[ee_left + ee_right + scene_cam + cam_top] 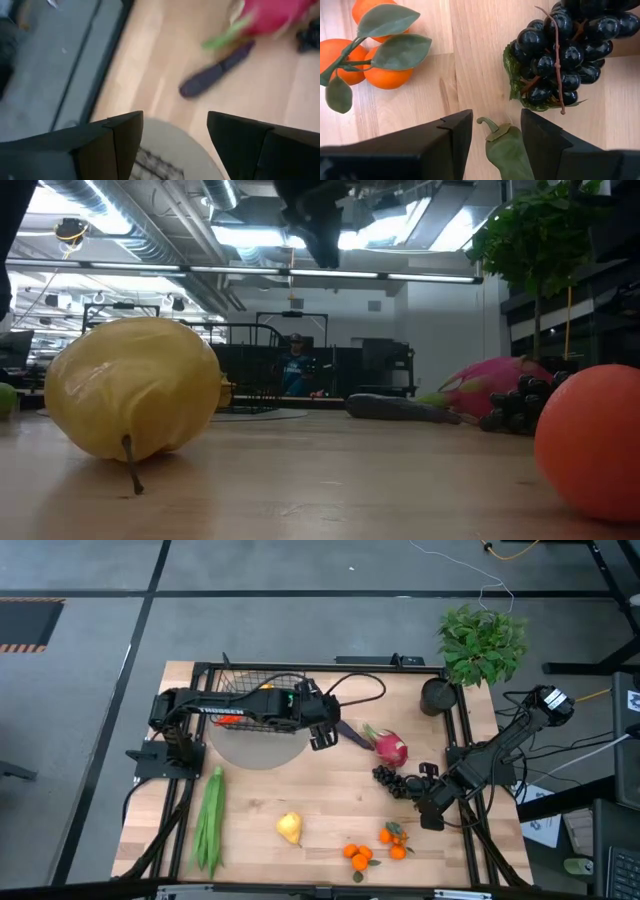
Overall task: Build produce basket
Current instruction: Put the purple eggplant into the black wire basket
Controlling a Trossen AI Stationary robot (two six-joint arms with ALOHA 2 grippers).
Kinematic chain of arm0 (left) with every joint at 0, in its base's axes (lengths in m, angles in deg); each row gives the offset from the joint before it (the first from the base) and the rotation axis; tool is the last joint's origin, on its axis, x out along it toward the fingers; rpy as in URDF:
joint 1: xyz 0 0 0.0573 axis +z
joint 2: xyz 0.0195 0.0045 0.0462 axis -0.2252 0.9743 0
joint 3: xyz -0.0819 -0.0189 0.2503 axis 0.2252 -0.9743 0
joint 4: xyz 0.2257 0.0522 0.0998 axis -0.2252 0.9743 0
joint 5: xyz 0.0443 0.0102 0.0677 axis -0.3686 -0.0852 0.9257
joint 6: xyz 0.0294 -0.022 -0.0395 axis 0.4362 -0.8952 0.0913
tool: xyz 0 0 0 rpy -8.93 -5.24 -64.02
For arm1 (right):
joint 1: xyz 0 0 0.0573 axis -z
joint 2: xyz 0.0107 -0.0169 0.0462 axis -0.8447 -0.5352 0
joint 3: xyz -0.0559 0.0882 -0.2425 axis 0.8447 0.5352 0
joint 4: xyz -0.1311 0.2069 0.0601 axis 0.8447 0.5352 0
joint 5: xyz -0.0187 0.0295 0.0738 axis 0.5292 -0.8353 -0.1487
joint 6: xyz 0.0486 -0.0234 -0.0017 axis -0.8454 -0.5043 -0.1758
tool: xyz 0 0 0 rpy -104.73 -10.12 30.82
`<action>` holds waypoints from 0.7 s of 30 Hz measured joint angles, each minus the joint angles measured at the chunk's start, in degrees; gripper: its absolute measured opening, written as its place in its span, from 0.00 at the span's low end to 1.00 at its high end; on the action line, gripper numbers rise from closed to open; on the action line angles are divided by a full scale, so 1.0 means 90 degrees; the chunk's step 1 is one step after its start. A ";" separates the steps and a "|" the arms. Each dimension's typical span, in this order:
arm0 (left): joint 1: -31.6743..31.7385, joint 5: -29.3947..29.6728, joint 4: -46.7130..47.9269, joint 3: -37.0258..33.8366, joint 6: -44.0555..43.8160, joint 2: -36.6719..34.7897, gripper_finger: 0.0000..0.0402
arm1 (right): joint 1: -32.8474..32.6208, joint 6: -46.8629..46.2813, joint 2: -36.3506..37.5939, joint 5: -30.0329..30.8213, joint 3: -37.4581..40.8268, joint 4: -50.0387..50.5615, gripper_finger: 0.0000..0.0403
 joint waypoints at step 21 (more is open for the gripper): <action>-0.0377 0.0169 0.2052 -0.0131 -0.1644 -0.0031 0.53 | -0.0002 -0.0003 0.0000 -0.0002 0.0000 -0.0024 0.39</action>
